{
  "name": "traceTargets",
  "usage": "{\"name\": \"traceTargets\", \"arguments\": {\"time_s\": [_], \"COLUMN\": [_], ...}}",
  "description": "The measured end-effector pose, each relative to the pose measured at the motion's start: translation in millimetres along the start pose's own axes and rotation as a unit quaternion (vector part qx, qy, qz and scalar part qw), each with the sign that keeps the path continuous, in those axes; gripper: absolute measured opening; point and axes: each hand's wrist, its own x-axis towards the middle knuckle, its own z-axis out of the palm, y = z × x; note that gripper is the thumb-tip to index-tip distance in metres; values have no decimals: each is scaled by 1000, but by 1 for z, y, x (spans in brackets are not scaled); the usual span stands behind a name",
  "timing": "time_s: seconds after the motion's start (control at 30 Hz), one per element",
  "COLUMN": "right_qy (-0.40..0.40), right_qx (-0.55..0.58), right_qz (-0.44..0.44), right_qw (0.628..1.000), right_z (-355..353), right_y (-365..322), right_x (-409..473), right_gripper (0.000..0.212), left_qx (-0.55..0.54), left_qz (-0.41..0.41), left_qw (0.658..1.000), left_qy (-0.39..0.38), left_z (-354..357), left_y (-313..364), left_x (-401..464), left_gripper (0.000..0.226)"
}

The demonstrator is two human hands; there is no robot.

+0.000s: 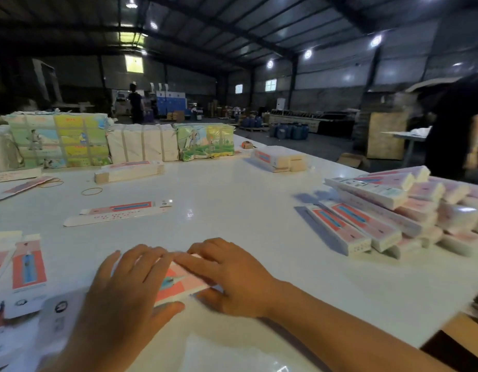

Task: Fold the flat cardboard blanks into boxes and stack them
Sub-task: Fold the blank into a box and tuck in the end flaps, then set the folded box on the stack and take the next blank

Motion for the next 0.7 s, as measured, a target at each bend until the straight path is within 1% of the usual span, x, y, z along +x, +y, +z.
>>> {"name": "traceTargets", "arguments": {"time_s": [0.07,0.17,0.23,0.3,0.33,0.37,0.4,0.47,0.5,0.53,0.57,0.6,0.7], "right_qy": [26,105,172,228,240,239,219,130,85,64,60,64,85], "right_qx": [-32,-72,-107,-177,-215,-246,-271,-312,-321,-324,-324,-327,-333], "right_qz": [44,171,257,332,370,415,467,569,605,625,633,628,597], "right_qw": [998,977,945,898,871,843,813,750,724,707,701,704,725], "right_z": [-13,-57,-95,-132,-149,-162,-171,-178,-178,-176,-174,-173,-174], "right_y": [15,59,100,145,167,186,204,227,231,233,233,233,223], "right_x": [-2,-2,-11,-32,-48,-67,-90,-138,-157,-171,-178,-180,-156], "right_gripper": [62,52,39,30,29,31,32,36,39,40,42,43,44], "left_qx": [-31,-78,-123,-164,-192,-226,-245,-202,-185,-184,-185,-184,-183], "left_qz": [0,15,16,13,11,9,17,34,38,39,36,35,26], "left_qw": [999,996,992,986,979,969,963,977,981,981,982,982,983], "left_qy": [24,29,2,-38,-65,-102,-113,-62,-47,-36,-27,-23,-25], "left_z": [8,23,29,35,35,35,37,36,33,33,34,35,37], "left_y": [2,6,11,10,9,9,9,11,13,15,18,18,17], "left_x": [2,3,1,-2,-2,-1,-1,3,6,7,7,6,2], "left_gripper": [63,52,46,38,37,40,44,42,40,39,39,40,43]}}
